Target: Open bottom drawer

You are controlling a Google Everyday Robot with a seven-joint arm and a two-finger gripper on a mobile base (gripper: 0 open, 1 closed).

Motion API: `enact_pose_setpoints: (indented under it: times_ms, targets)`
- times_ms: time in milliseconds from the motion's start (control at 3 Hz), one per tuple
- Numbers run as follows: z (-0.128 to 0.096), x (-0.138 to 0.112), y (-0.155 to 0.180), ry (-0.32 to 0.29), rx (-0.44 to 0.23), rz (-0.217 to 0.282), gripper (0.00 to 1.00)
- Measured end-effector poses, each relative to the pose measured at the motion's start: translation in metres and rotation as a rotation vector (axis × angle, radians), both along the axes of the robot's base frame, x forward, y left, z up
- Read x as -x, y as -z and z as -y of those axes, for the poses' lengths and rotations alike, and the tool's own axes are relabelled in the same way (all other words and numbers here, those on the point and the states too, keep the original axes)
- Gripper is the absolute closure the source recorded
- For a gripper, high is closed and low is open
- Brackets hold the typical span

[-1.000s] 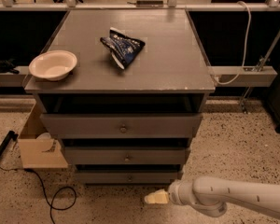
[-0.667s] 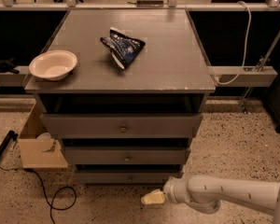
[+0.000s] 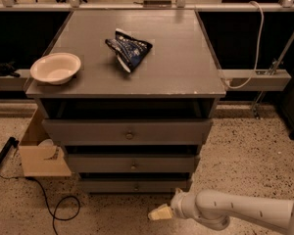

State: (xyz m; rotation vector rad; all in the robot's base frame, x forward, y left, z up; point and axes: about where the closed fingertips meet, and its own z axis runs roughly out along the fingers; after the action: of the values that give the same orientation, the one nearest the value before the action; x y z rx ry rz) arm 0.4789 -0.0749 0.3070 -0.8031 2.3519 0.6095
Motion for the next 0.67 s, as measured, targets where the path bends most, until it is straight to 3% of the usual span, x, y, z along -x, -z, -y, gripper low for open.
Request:
enact_pose_setpoints:
  times_ms: [333, 667]
  targets:
    - [-0.0027, -0.0034, 0.0122, -0.047, 0.043, 0.063, 0.00]
    - [-0.0028, -0.0033, 0.0122, -0.047, 0.043, 0.064, 0.00]
